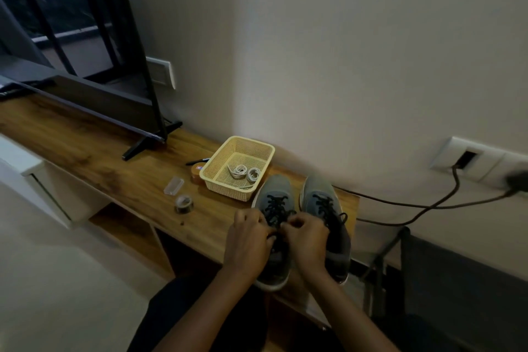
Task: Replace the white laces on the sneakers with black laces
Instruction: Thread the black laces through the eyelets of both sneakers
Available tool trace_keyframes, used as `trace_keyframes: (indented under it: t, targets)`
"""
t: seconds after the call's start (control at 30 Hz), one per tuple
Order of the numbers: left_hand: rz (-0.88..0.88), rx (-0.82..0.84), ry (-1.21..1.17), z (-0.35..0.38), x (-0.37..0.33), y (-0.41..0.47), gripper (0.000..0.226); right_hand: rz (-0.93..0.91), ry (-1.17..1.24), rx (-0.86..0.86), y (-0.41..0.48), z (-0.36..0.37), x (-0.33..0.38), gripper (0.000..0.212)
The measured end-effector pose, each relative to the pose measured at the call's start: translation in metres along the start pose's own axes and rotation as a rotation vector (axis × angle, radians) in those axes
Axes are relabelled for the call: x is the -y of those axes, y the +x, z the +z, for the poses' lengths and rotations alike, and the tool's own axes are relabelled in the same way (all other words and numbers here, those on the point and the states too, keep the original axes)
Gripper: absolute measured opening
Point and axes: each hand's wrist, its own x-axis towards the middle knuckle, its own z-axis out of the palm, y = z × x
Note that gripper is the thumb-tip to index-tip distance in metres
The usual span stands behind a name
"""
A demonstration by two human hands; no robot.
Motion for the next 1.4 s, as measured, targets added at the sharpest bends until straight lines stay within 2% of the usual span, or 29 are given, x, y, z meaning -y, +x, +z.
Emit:
trace_keyframes:
  t: [0.07,0.17,0.23,0.3,0.4,0.47,0.53,0.63,0.7,0.77,0.83,0.9,0.97,1.0,1.1,1.2,1.3,1.4]
  targets:
    - [-0.021,0.031,-0.013,0.002,-0.001,-0.003,0.030,-0.174,-0.298,0.098,-0.004,0.001,-0.006,0.011]
    - [-0.215,0.021,-0.368,0.002,0.001,-0.002,0.019,-0.354,-0.701,0.197,-0.002,-0.001,-0.008,0.015]
    - [-0.319,-0.070,-0.516,0.001,0.004,0.002,0.021,-0.397,-0.855,0.266,0.002,-0.004,-0.003,0.017]
    - [-0.328,-0.140,-0.542,0.004,0.008,0.006,0.024,-0.415,-0.971,0.357,0.004,-0.006,0.003,0.020]
    - [-0.256,-0.119,-0.568,0.017,0.012,0.013,0.035,-0.351,-1.054,0.539,0.008,-0.004,0.008,0.036]
    - [-0.208,-0.093,-0.583,0.024,0.011,0.018,0.035,-0.288,-1.097,0.651,0.011,-0.001,0.009,0.053]
    - [-0.198,-0.108,-0.621,0.027,0.008,0.025,0.032,-0.275,-1.155,0.747,0.013,-0.002,0.011,0.058]
    - [-0.250,-0.097,-0.645,0.029,0.010,0.034,0.043,-0.249,-1.079,0.909,0.014,-0.012,0.017,0.056]
    - [-0.309,-0.029,-0.616,0.033,0.013,0.035,0.066,-0.259,-0.921,0.974,0.015,-0.027,0.024,0.037]
    - [-0.352,0.071,-0.543,0.036,0.015,0.032,0.083,-0.292,-0.611,0.881,0.017,-0.044,0.030,0.029]
    - [-0.393,0.150,-0.512,0.038,0.017,0.027,0.089,-0.255,-0.348,0.578,0.026,-0.060,0.029,0.026]
    - [-0.426,0.164,-0.531,0.038,0.019,0.025,0.089,-0.201,-0.304,0.185,0.043,-0.076,0.013,0.018]
    - [-0.411,0.138,-0.541,0.038,0.021,0.025,0.085,-0.081,-0.343,-0.040,0.060,-0.090,-0.007,0.014]
    - [-0.394,0.125,-0.547,0.037,0.021,0.026,0.084,-0.008,-0.356,-0.056,0.067,-0.095,-0.017,0.019]
    - [-0.371,0.110,-0.589,0.032,0.016,0.028,0.079,0.080,-0.329,0.057,0.074,-0.095,-0.033,0.021]
    - [-0.394,0.088,-0.631,0.033,0.010,0.029,0.070,0.032,-0.306,0.016,0.068,-0.085,-0.034,0.006]
    - [-0.403,0.013,-0.722,0.033,0.006,0.030,0.059,0.011,-0.357,0.035,0.063,-0.082,-0.036,0.011]
    - [-0.349,-0.123,-0.668,0.031,0.000,0.031,0.047,0.010,-0.433,0.092,0.063,-0.084,-0.041,0.017]
